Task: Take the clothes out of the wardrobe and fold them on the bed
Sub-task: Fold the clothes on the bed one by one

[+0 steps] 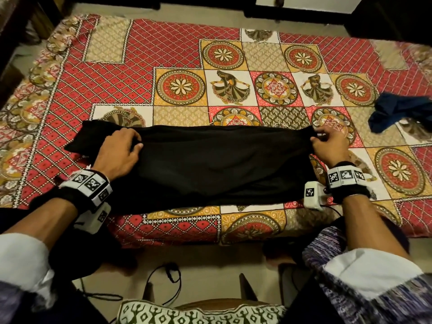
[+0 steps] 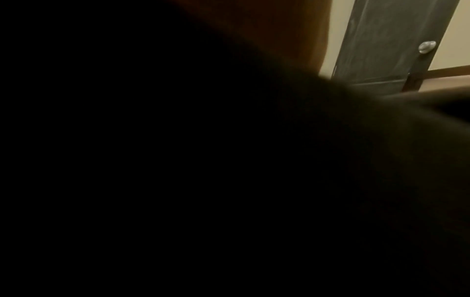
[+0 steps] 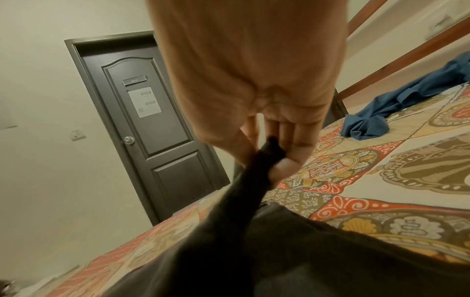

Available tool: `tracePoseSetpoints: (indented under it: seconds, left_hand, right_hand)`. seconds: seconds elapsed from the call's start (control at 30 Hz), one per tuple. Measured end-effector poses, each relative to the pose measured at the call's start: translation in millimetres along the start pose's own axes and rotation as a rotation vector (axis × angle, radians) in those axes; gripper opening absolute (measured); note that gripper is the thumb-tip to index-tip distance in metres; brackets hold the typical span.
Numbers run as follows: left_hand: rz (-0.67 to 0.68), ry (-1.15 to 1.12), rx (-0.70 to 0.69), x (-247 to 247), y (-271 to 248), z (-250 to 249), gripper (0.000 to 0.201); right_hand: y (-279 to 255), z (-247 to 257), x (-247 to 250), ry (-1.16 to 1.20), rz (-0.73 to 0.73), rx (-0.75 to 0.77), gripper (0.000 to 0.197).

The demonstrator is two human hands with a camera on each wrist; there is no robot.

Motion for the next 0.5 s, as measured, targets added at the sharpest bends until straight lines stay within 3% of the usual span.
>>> tracePoseSetpoints:
  seconds: [0.07, 0.17, 0.23, 0.27, 0.37, 0.43, 0.5]
  left_hand:
    - [-0.021, 0.072, -0.035, 3, -5, -10, 0.034]
    - [-0.051, 0.095, -0.276, 9, -22, -60, 0.045]
    - [0.020, 0.070, -0.479, -2, -37, -101, 0.041]
    - [0.098, 0.078, -0.540, -15, -44, -114, 0.038]
    - [0.356, 0.125, -0.522, -55, -51, -112, 0.042]
    - [0.357, 0.108, -0.517, -51, -52, -103, 0.045]
    - [0.281, 0.029, -0.532, -31, -54, -101, 0.048]
  right_hand:
    - [-5, -1, -9, -0.055, 0.061, -0.064, 0.037]
    - [-20, 24, -5, -0.244, -0.052, 0.012, 0.049]
    - [-31, 44, -10, -0.255, -0.080, 0.127, 0.048]
    - [-33, 49, -23, -0.280, -0.013, 0.155, 0.048]
    - [-42, 35, -85, -0.515, 0.341, 0.058, 0.062]
    - [-47, 30, -98, -0.592, 0.386, 0.013, 0.069]
    - [-51, 42, -93, -0.555, 0.321, 0.049, 0.068]
Point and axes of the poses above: each hand's wrist, its own y-axis towards the middle knuckle, its own x-axis out of the back of the hand, z = x × y, the point moved 10 cm from there along y, towards the middle knuckle, and after that the axes turned 12 degrees about z, right-handed, at the moved point
